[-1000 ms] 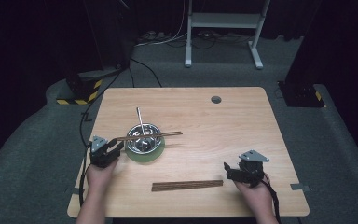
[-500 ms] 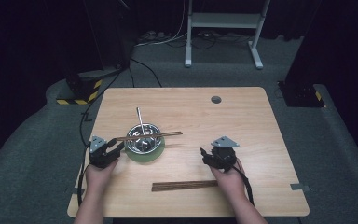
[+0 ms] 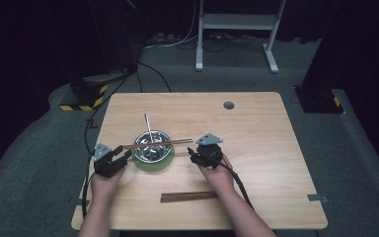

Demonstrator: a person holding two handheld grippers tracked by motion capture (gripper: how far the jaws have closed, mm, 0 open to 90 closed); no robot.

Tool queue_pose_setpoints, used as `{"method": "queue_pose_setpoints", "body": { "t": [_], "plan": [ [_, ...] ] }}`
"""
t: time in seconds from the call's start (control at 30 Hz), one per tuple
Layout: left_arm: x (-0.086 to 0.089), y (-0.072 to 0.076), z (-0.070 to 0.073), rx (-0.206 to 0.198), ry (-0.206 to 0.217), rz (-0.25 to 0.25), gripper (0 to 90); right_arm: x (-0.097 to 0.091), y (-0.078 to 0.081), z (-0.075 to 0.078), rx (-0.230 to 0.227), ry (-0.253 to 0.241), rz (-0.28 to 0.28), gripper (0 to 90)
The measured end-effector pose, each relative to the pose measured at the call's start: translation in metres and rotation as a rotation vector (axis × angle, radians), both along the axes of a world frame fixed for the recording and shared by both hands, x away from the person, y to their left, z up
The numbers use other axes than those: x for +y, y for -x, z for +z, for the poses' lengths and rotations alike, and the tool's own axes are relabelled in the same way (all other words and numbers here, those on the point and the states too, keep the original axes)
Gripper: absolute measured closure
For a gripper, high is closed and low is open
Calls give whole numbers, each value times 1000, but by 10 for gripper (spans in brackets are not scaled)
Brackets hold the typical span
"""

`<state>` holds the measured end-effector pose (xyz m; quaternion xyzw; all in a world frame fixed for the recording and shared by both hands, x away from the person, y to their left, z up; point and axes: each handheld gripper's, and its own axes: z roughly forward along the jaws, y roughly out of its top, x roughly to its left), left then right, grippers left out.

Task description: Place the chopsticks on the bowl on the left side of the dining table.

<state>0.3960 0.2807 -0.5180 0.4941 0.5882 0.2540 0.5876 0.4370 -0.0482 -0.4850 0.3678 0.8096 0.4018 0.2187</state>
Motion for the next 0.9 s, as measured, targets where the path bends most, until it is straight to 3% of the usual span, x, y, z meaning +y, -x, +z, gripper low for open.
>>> {"method": "queue_pose_setpoints", "body": {
  "t": [0.03, 0.07, 0.17, 0.2, 0.3, 0.33, 0.53, 0.9],
  "plan": [
    [-2, 0, 1, -6, 32, 11, 531, 6, -6, -3, -2, 17, 6, 444],
    [0, 0, 0, -5, 4, -1, 531, 8, -8, -5, 10, 13, 1, 446],
    [0, 0, 0, -5, 4, -5, 531, 11, -14, -8, 15, 22, 0, 450],
    [-2, -1, 1, -8, 37, 6, 531, 12, -18, -11, 18, 25, -4, 450],
    [0, -1, 0, -6, -3, -11, 531, 12, -22, -14, 23, 17, -9, 456],
    [1, 0, -1, 0, -18, -16, 531, 12, -23, -14, 31, 7, -16, 459],
    [0, -1, -1, -1, -15, -20, 531, 15, -24, -14, 3, 21, 4, 479],
    [0, -1, -1, -5, -15, -30, 532, 19, -22, -11, -5, 21, 17, 493]
  ]
}}
